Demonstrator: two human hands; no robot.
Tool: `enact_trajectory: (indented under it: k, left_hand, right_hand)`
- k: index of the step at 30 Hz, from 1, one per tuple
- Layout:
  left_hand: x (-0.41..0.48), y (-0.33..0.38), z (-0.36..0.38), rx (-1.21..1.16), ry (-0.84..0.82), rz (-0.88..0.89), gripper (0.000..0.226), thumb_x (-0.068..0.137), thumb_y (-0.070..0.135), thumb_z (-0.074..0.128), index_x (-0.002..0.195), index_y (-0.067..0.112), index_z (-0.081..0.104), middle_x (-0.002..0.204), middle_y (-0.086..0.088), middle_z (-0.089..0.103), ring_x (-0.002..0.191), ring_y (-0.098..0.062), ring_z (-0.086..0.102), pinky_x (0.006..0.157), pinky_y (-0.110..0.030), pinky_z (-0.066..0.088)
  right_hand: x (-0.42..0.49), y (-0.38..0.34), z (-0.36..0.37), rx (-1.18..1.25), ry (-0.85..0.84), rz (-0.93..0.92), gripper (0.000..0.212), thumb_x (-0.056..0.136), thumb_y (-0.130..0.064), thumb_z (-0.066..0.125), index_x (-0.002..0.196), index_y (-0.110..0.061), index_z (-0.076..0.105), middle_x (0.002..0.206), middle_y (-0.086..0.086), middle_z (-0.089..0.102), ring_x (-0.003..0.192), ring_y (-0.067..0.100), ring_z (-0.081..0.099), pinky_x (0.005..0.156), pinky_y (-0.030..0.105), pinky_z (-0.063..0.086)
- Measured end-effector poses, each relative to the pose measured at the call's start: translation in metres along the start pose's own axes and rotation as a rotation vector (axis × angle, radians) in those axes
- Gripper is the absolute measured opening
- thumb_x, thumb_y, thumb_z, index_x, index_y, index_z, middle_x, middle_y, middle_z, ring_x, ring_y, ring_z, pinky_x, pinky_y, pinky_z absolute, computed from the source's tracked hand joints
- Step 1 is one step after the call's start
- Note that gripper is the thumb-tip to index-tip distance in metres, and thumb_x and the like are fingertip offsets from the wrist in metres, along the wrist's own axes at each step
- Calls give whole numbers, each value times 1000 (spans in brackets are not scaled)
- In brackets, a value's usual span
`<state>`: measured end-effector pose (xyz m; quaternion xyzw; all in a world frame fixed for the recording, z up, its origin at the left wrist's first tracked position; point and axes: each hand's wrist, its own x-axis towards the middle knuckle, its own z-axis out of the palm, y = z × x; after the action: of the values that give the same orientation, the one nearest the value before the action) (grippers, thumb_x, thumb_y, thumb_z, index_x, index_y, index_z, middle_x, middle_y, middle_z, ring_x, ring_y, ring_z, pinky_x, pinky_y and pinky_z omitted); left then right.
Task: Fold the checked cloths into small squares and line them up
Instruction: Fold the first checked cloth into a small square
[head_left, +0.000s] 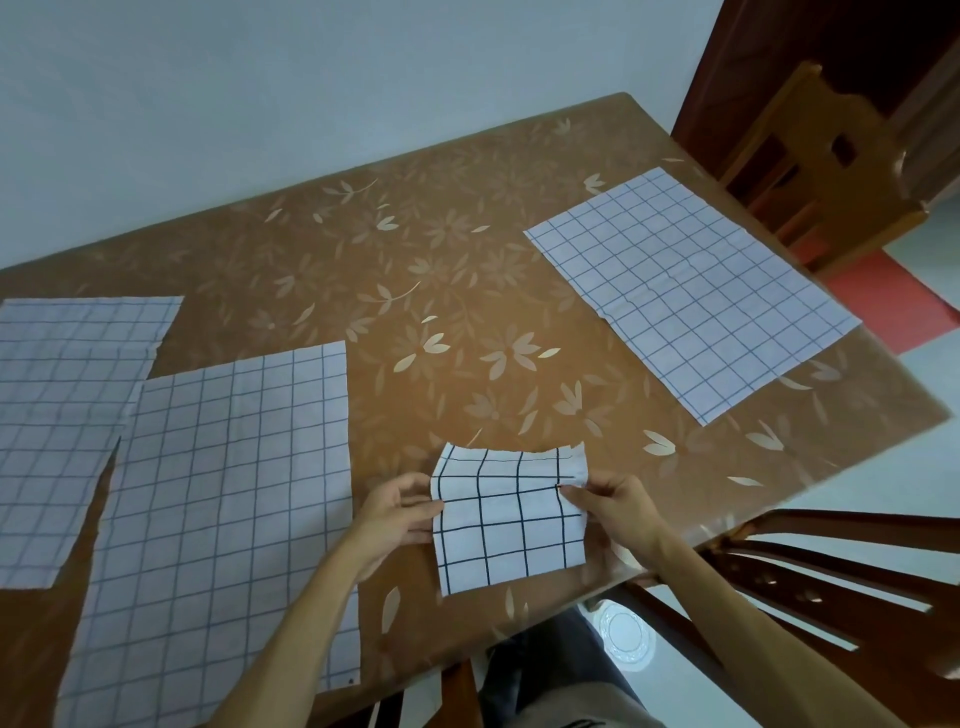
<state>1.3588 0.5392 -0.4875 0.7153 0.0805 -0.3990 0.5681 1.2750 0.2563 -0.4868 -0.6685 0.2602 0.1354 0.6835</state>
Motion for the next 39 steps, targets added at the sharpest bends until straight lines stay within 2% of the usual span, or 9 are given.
enact_trajectory:
  k: [6, 12, 15, 17, 21, 26, 31, 34, 39]
  left_hand:
    - [2, -3, 7, 17, 59, -8, 21, 95, -2, 58, 104, 9, 73, 101, -4, 78, 96, -23, 74, 81, -34, 60]
    - [3, -4, 5, -48, 30, -62, 27, 103, 8, 44, 110, 9, 71, 107, -9, 76, 98, -24, 73, 91, -42, 57]
    - [3, -5, 6, -67, 19, -40, 24, 102, 21, 50, 110, 15, 71, 111, -4, 75, 102, -20, 72, 94, -40, 56]
    - [4, -8, 6, -25, 47, -28, 26, 99, 38, 55, 113, 21, 69, 113, -2, 74, 101, -17, 72, 94, -37, 57]
    - [7, -13, 7, -8, 121, -64, 62, 95, 62, 42, 95, 12, 78, 108, 2, 74, 99, -16, 71, 89, -32, 58]
    - [9, -19, 13, 187, 129, 106, 4, 84, 27, 79, 88, 29, 80, 101, 11, 76, 102, -11, 70, 87, -31, 59]
    - [9, -29, 22, 369, 230, 208, 25, 82, 14, 80, 90, 35, 71, 101, 13, 72, 95, -7, 68, 78, -29, 59]
    - [10, -34, 25, 409, 249, 273, 28, 83, 14, 79, 94, 37, 68, 98, 12, 71, 89, -6, 69, 76, -26, 58]
    - [12, -39, 25, 506, 294, 335, 34, 85, 17, 77, 95, 46, 62, 109, 12, 62, 88, -6, 67, 78, -31, 61]
  right_hand:
    - [5, 3, -4, -265, 10, -69, 48, 90, 12, 49, 78, -25, 77, 81, -12, 76, 78, 1, 71, 65, 12, 53]
    - [11, 9, -8, -381, -60, 17, 35, 92, -6, 46, 86, -19, 78, 90, -6, 77, 87, 13, 71, 80, 27, 57]
    - [10, 8, -11, -461, -52, 4, 41, 81, -38, 47, 65, -4, 65, 71, 4, 70, 71, 22, 64, 72, 35, 53]
    - [8, 5, -12, -439, -42, -13, 41, 78, -40, 45, 55, -6, 50, 60, 7, 55, 61, 17, 51, 66, 36, 44]
    - [8, 6, -14, -452, -7, -17, 42, 78, -50, 47, 53, -16, 44, 54, -2, 43, 55, 13, 41, 59, 34, 37]
    - [4, 7, -10, -647, -57, -90, 57, 93, -55, 50, 70, -5, 65, 59, 3, 55, 57, 13, 49, 62, 34, 44]
    - [-2, 11, -2, -737, -13, -295, 53, 102, -48, 35, 98, -15, 77, 119, -15, 60, 98, -5, 53, 86, 10, 40]
    - [4, 31, -3, -937, 51, -405, 55, 102, -49, 30, 97, -20, 77, 139, -14, 50, 114, 8, 47, 99, 31, 42]
    - [-4, 34, 11, -1088, 91, -589, 40, 96, -35, 33, 117, -22, 65, 149, -5, 44, 126, 20, 47, 102, 41, 44]
